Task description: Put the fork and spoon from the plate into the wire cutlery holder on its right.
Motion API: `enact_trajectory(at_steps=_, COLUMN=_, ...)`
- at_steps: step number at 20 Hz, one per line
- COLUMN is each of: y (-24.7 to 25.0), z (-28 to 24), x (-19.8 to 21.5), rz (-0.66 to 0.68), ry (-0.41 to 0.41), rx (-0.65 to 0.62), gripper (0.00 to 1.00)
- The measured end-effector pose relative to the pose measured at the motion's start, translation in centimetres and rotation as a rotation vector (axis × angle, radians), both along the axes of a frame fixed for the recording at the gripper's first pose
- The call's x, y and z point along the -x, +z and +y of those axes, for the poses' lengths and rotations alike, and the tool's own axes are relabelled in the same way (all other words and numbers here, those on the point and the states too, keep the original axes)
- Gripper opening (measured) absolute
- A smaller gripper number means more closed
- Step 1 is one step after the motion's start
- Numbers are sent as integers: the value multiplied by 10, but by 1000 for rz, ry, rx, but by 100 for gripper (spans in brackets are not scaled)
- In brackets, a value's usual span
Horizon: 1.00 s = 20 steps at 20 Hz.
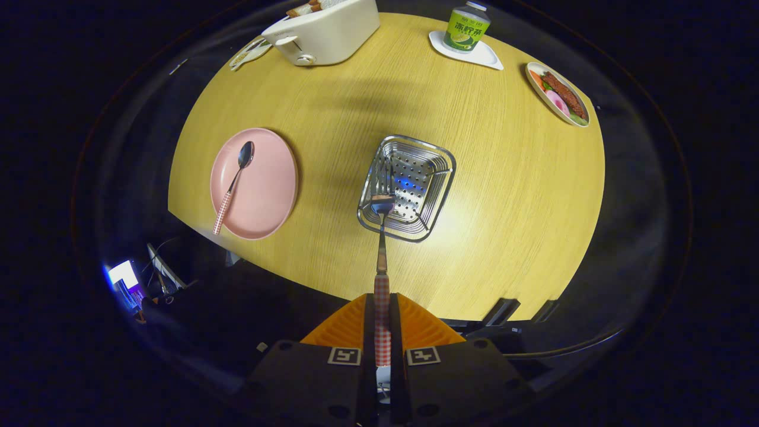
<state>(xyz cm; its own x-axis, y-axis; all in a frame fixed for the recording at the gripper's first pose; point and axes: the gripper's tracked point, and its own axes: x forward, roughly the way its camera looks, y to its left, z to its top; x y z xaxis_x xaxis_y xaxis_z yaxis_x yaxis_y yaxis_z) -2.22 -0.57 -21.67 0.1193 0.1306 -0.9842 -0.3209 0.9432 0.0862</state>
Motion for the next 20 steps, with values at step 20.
enact_trajectory(at_steps=20, y=-2, z=-17, x=-36, rz=458, ry=88, rx=242, gripper=13)
